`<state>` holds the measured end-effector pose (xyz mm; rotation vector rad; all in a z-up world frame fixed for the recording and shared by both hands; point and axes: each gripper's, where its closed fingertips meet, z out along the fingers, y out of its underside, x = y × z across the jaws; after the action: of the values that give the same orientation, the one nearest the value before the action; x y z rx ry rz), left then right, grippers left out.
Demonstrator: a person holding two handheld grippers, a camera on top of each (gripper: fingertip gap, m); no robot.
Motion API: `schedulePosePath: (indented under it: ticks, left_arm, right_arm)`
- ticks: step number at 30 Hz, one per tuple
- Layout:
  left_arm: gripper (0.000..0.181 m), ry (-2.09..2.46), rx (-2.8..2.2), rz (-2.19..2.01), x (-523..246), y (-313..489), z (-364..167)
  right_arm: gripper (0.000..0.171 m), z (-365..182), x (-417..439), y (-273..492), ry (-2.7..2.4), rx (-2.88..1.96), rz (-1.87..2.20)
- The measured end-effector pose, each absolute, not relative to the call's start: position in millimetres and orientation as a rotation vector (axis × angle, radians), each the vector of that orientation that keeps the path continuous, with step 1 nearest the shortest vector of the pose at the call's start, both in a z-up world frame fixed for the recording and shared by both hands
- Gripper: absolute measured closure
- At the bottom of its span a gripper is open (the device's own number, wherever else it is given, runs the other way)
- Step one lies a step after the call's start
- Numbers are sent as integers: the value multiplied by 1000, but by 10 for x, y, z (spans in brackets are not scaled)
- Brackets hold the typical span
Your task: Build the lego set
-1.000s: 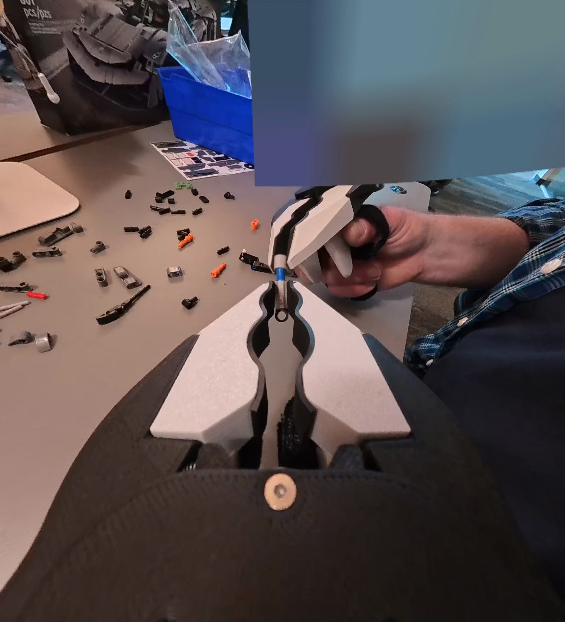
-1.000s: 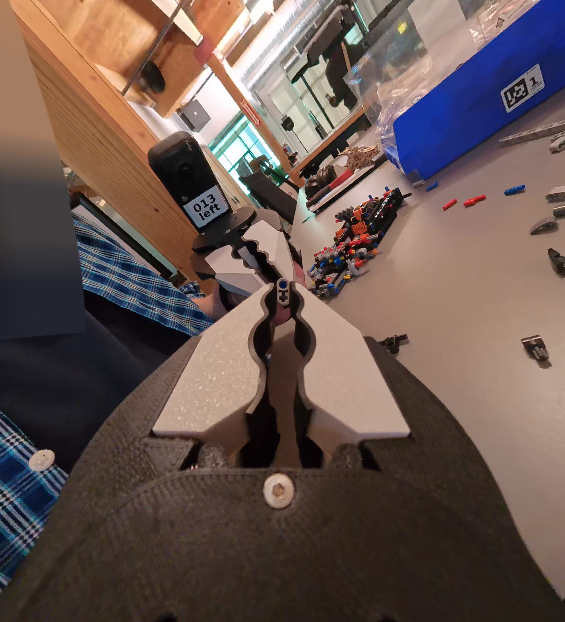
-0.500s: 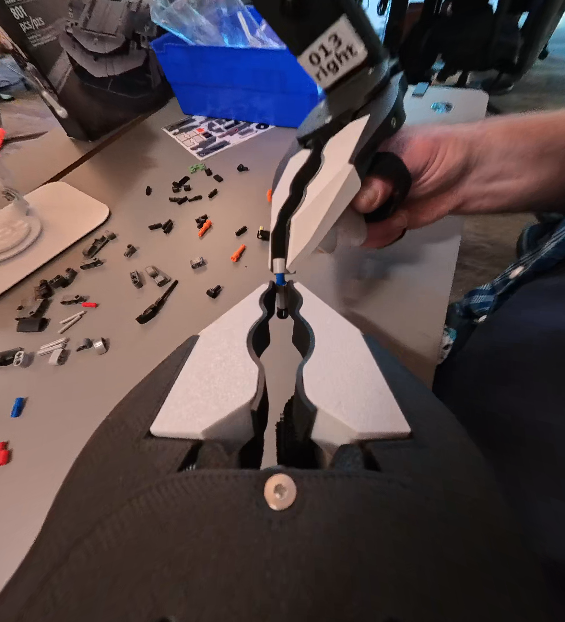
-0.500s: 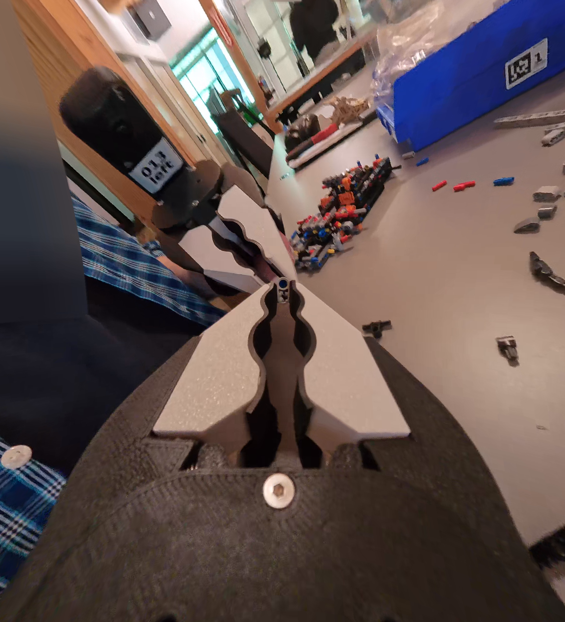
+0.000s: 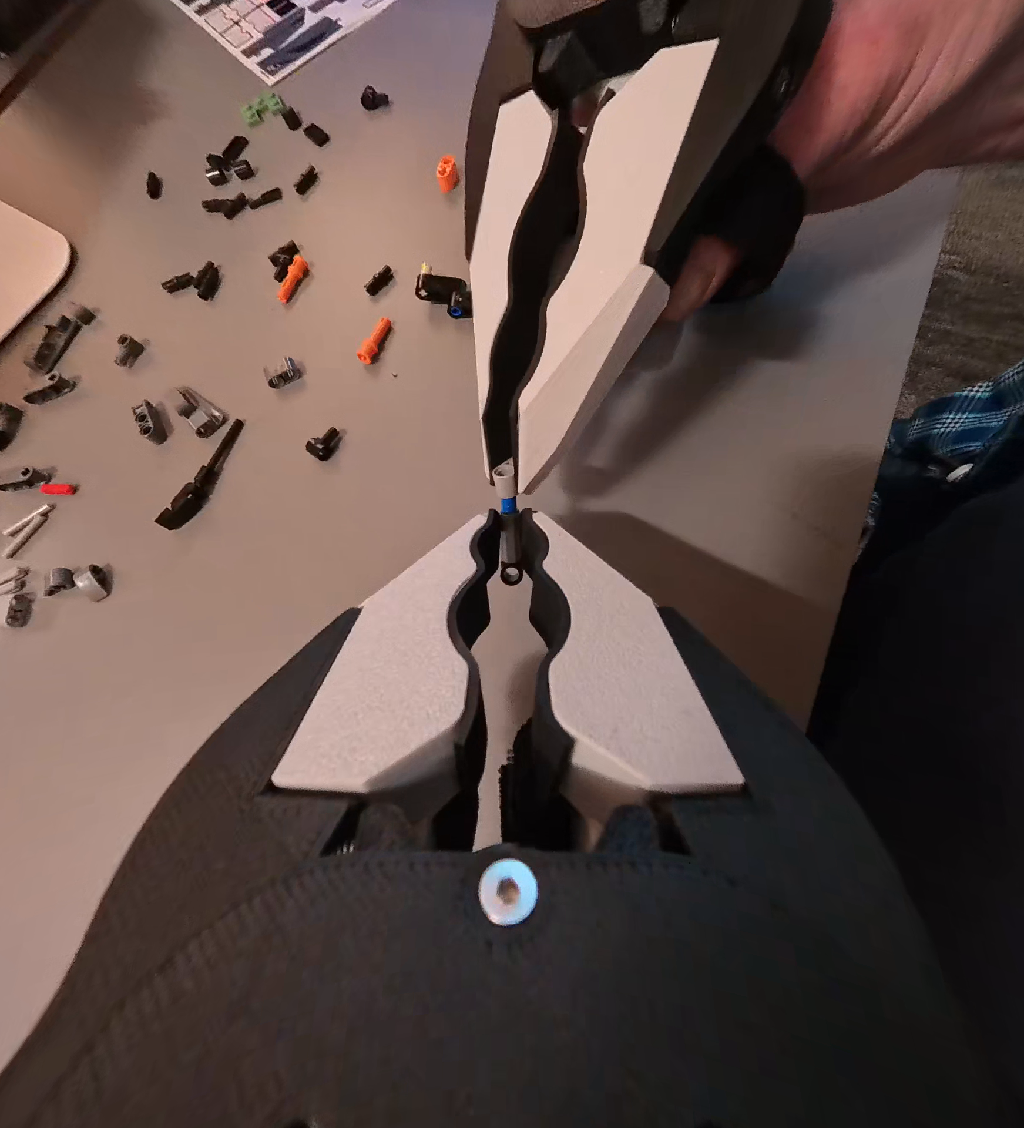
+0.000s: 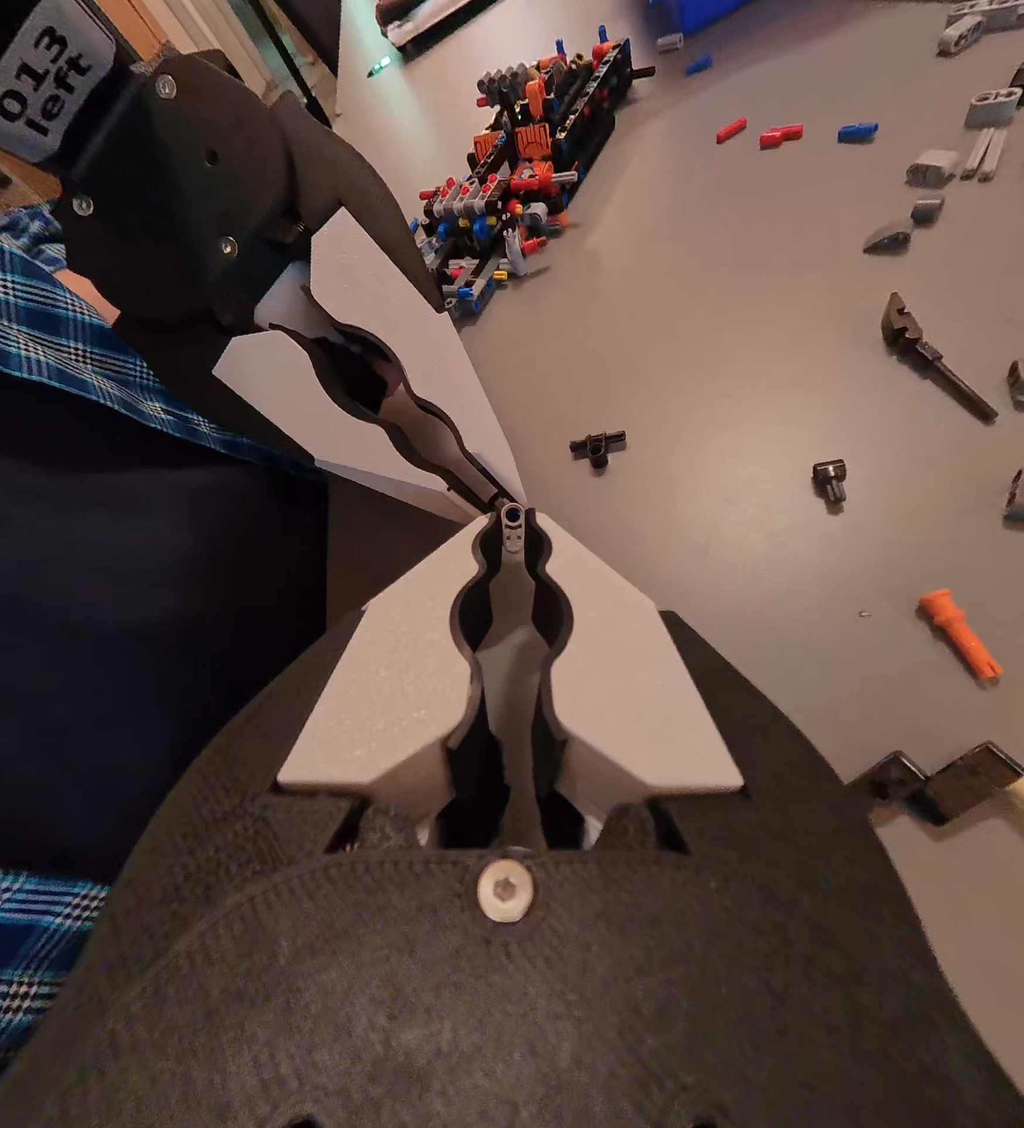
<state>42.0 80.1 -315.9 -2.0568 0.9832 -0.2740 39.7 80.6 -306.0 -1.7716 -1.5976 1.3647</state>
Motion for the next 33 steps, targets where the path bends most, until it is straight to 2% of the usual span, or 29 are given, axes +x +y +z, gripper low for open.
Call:
schedulePosePath:
  ticks: [7,33]
  left_arm:
    - [176,944,-2005,-275,424,830,-3072]
    - [177,858,-1945,-307,428,849,-2889]
  right_arm:
    - [166,-2970,399,833,-1472,-1763,1506]
    - [165,-2795,394,842,-1321,-1703,1615]
